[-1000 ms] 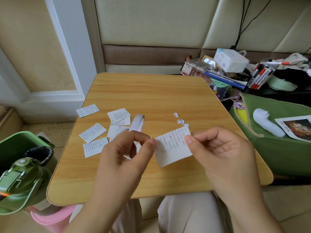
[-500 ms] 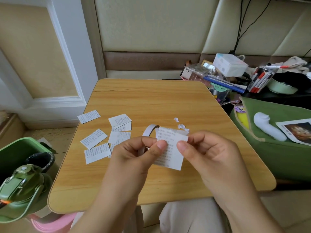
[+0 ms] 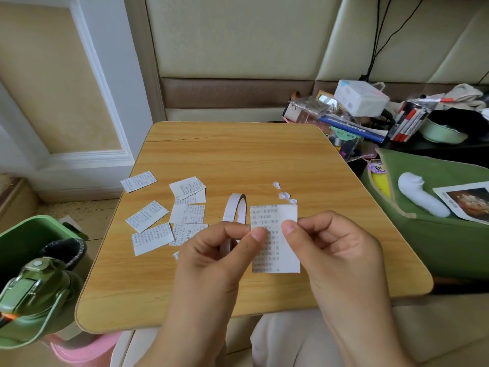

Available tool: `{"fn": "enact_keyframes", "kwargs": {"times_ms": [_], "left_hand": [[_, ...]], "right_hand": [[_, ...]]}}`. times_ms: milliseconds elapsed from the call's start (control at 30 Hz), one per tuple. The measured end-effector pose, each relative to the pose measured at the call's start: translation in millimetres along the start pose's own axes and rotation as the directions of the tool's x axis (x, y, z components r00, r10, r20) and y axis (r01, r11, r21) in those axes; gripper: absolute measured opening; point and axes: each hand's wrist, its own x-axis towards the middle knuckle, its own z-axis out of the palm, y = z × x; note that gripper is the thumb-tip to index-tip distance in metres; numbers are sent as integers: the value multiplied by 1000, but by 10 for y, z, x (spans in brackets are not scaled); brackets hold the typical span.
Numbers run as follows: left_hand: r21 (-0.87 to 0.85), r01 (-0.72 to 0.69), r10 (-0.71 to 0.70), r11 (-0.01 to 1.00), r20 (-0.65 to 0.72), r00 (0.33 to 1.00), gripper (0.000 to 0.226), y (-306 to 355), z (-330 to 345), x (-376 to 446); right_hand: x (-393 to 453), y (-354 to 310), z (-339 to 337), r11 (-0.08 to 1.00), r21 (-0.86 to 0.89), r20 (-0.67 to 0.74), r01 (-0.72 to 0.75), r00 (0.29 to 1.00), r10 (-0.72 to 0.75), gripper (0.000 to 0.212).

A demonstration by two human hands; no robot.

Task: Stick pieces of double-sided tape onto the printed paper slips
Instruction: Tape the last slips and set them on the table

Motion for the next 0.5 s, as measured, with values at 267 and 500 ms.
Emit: {"fn": "enact_keyframes", "kwargs": {"times_ms": [267,500], "left_hand": [[37,-6,5,999,31,1000,24,27,-17,-16],[248,-28,-41,968,269,962,20,170,-138,164]], "right_hand": [[-18,18,-20,997,-43,22,57,998,-56,12],[101,-24,-194,939,-317,331,135,943,-24,15]]}}
